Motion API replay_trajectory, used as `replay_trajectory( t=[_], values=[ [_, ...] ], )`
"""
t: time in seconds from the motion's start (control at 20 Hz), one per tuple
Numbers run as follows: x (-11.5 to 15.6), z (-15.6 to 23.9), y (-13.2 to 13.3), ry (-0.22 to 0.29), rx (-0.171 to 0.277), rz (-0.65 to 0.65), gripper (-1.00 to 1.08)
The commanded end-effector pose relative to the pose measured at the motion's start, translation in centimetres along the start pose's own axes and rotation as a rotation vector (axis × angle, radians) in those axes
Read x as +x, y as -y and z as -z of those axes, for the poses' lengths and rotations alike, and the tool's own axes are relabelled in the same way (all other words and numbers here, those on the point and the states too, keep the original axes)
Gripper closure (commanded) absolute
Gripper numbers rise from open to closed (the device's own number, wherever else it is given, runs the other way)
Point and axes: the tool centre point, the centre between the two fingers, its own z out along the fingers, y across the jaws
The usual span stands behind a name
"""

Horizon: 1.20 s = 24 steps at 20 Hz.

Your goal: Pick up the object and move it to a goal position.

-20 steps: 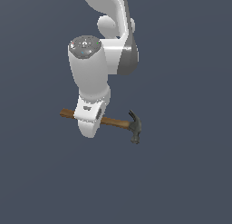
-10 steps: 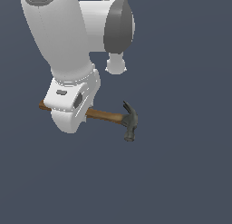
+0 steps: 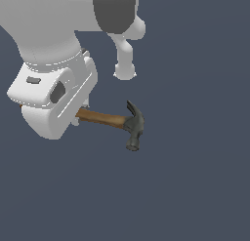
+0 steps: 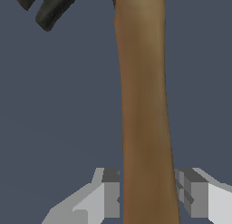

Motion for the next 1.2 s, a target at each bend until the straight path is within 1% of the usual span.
replay_trajectory(
  t=[0.0,0.5,1.15],
  values=[
    [-0.3,1.4,-0.5,0.000,-0.004,0.000,1.08],
    [-1.0,4.3,-1.9,0.001,-0.003,0.000,1.08],
    [-1.3,5.2,-2.4,0.001,-0.003,0.000,1.08]
  ],
)
